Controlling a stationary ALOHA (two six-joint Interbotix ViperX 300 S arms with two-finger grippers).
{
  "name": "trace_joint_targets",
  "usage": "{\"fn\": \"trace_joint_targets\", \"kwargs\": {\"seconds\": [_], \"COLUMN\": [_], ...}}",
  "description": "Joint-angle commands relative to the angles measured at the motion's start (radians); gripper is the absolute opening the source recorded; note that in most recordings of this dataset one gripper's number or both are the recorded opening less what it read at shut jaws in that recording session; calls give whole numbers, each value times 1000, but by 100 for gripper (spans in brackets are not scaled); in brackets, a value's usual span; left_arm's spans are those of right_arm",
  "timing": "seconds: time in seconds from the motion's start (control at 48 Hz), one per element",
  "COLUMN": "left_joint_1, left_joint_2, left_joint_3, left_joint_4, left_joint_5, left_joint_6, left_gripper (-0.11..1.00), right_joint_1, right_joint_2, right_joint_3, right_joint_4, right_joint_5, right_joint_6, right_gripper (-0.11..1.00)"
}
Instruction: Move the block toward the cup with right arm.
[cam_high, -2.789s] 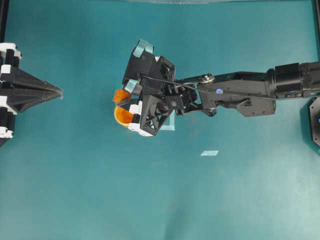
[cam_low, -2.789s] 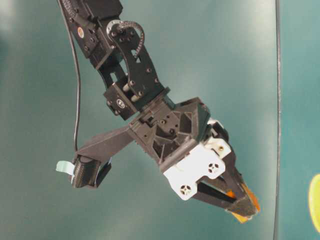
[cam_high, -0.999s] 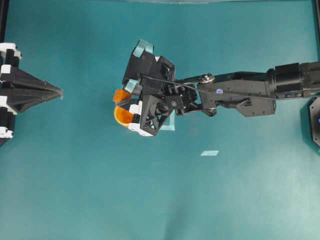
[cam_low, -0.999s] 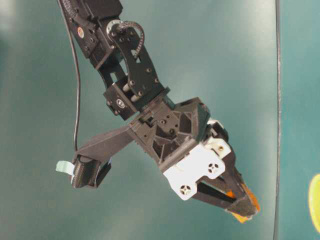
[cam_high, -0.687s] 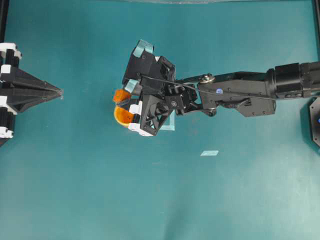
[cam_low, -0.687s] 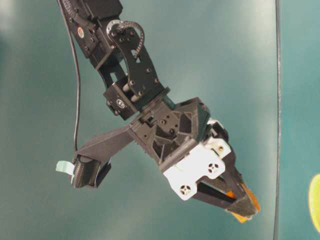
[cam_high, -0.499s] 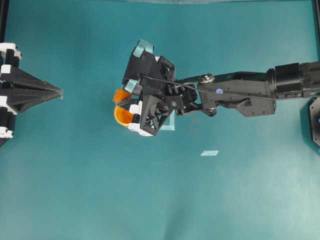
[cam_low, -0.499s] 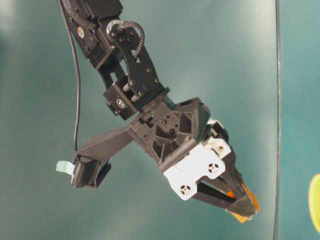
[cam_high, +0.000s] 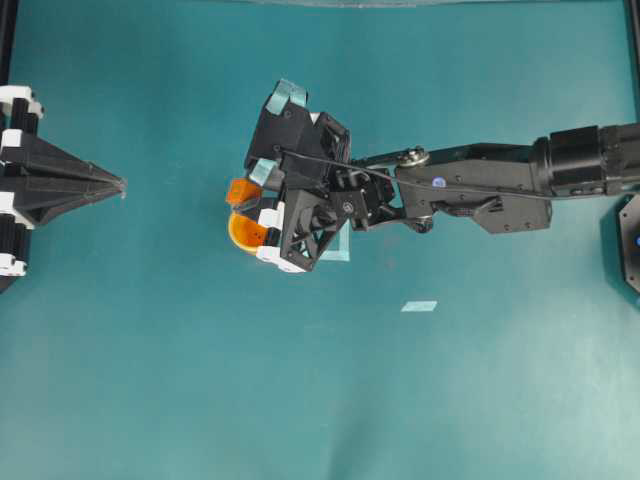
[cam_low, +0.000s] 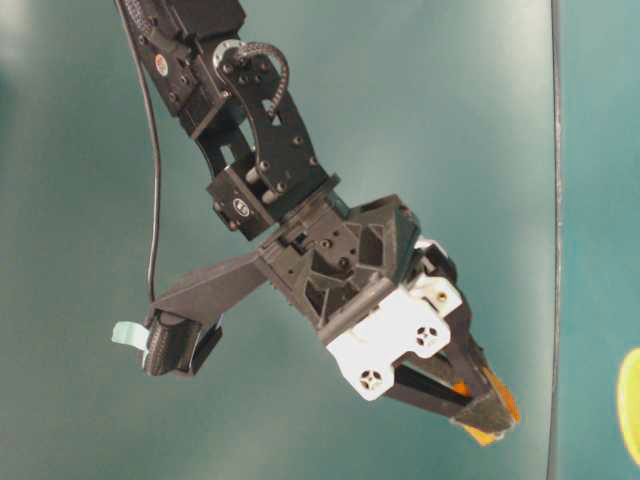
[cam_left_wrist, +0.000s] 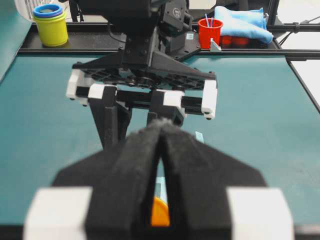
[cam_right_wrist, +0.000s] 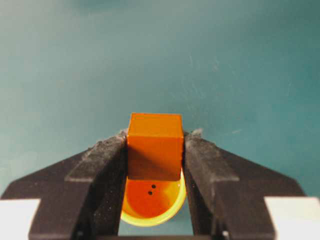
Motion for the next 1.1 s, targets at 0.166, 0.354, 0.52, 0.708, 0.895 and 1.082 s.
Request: {"fn": "trace_joint_targets", "kwargs": {"seconds": [0.166, 0.354, 0.52, 0.708, 0.895, 1.082], "left_joint_1": [0, 2, 2, 2, 2, 2], "left_joint_2": [5, 6, 5, 5, 5, 6], "left_joint_3": [-28, -28, -28, -28, -28, -28], "left_joint_4": [3, 3, 3, 3, 3, 3], "left_joint_5": [-5, -2, 9, 11, 9, 5], "left_joint_6": [3, 3, 3, 3, 3, 3], "left_gripper": [4, 4, 4, 4, 4, 4], "right_joint_1": [-2, -2, -3, -3, -5, -5], "right_joint_2": [-21, -21, -21, -21, -21, -20], "right_joint_3": [-26, -26, -26, -28, -26, -26], "right_joint_4": [-2, -3, -3, -3, -2, -3], "right_joint_5": [-8, -8, -8, -8, -8, -8], "right_joint_6": [-2, -2, -2, -2, -2, -2], "right_gripper": [40, 40, 40, 40, 40, 40]}}
